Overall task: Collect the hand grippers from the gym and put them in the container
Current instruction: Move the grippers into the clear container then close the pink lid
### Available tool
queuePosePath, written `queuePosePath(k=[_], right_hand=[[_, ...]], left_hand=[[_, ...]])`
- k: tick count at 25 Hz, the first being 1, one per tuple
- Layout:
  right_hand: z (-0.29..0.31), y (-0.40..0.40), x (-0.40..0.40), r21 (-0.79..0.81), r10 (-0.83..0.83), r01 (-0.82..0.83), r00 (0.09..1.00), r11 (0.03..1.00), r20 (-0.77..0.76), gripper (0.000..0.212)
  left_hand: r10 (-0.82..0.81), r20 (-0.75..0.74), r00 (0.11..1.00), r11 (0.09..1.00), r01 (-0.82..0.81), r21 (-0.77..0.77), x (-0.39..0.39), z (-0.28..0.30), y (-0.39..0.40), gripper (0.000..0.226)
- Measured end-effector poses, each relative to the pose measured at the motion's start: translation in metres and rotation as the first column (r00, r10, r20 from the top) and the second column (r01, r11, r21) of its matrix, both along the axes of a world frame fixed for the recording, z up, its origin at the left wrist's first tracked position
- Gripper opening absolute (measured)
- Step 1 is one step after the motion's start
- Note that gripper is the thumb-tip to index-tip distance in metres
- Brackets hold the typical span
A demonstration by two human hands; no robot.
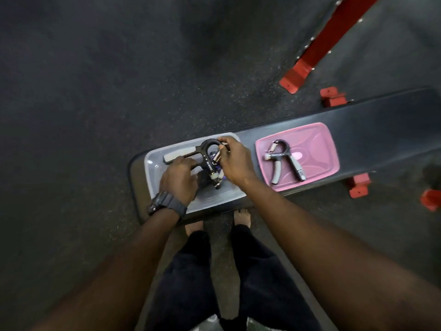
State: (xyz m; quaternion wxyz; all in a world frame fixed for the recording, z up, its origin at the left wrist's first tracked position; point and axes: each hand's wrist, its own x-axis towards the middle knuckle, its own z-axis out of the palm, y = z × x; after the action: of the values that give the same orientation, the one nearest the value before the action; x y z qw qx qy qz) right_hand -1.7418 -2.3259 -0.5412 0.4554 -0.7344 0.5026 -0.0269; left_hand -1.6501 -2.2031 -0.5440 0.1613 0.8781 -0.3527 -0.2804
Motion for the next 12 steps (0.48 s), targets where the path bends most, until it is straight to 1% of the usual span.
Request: queuePosePath(k=[2, 4, 5, 7, 8, 10, 12], right_hand=[[0.026, -0.033, -0.025, -0.05, 0.016, -0.014, 0.999, 0.999, 0.04, 0.03], [0.043, -0.072, -0.057, -0.096, 0.019, -0.016, 0.999, 0.995, 0.028, 0.03], [0.046, -0.093, -0.074, -0.106, 0.02, -0.018, 1.0, 0.994, 0.016, 0.029], [0.043, -0.131, -0.106, -0.093, 0.039, -0.04, 0.999, 0.995, -0.011, 0.029], [0.04, -0.146, -0.121, -0.084, 0.052, -0.054, 0.998, 0.995, -0.026, 0.028], [0.029, -0.169, -0.146, -0.066, 0.059, -0.061, 0.998, 0.996, -0.033, 0.024], [0.015, -0.185, -0.167, -0.012, 0.037, -0.037, 0.999, 0.999, -0.001, 0.022]], left_hand=[[-0.018, 0.003, 1.0, 0.999, 0.018, -0.049, -0.025, 0.022, -0.025, 0.03], [-0.045, -0.044, 0.998, 0.992, 0.039, -0.118, -0.068, 0.042, -0.06, 0.026], [-0.053, -0.059, 0.997, 0.988, 0.044, -0.147, -0.094, 0.05, -0.08, 0.023], [-0.011, -0.083, 0.997, 0.984, -0.004, -0.177, -0.143, 0.057, -0.118, 0.022], [0.02, -0.107, 0.994, 0.984, -0.038, -0.172, -0.164, 0.055, -0.133, 0.024], [0.084, -0.191, 0.978, 0.989, -0.105, -0.105, -0.19, 0.047, -0.156, 0.033], [0.145, -0.317, 0.937, 0.985, -0.166, -0.04, -0.207, 0.027, -0.173, 0.036]])
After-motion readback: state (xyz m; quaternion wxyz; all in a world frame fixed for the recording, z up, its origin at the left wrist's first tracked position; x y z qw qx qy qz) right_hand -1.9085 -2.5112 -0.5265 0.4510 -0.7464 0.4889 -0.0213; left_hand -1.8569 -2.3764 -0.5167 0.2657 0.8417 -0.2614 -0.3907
